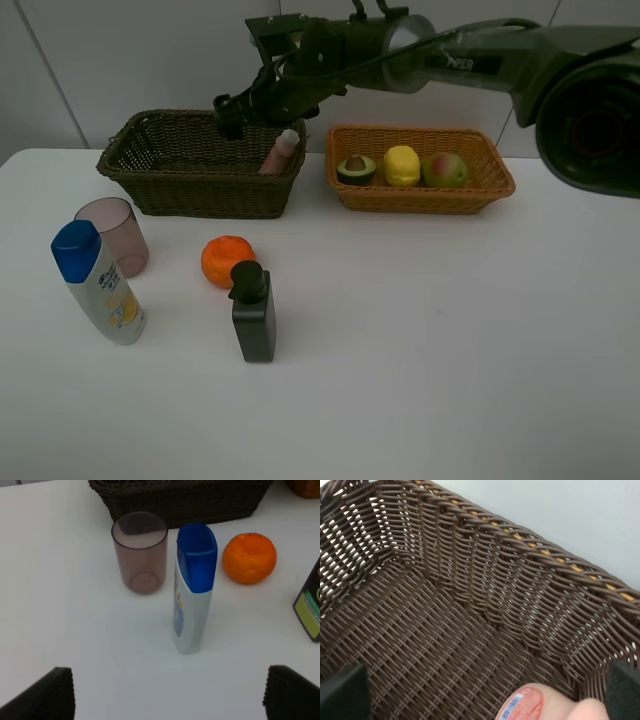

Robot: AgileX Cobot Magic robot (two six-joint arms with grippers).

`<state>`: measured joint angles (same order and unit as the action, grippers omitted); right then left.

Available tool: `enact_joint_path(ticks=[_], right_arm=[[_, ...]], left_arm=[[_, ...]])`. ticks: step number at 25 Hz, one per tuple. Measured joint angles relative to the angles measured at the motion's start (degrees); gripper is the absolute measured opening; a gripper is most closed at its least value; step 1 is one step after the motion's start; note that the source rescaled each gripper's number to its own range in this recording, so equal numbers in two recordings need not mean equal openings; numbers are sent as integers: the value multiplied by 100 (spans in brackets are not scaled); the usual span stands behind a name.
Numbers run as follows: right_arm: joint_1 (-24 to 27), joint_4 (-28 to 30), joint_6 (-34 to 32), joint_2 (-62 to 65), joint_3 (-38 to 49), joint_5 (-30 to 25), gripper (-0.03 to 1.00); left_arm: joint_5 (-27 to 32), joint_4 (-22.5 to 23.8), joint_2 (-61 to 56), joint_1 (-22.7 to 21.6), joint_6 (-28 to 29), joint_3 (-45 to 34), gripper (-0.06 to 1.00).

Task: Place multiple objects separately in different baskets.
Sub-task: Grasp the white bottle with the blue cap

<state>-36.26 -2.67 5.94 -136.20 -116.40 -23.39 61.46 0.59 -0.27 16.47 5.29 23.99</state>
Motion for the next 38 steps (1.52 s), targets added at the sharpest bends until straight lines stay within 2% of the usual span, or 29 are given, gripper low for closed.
enact_joint_path(ticks=[7, 16, 32, 33, 38], right_arm=[[0, 0, -20, 17, 0, -81, 100], [0, -71, -45, 450, 0, -655, 100], [-32, -34, -742, 1278, 0, -2894, 100], [-103, 184, -939, 1301, 0, -3200, 100], [-512, 1112, -1676, 1432, 0, -3775, 100]], left_arm=[[0, 0, 0, 0, 0, 0, 100], [0, 0, 0, 0, 0, 0, 100], [0, 0, 0, 0, 0, 0, 100], [0, 0, 0, 0, 0, 0, 100], [0, 0, 0, 0, 0, 0, 100]])
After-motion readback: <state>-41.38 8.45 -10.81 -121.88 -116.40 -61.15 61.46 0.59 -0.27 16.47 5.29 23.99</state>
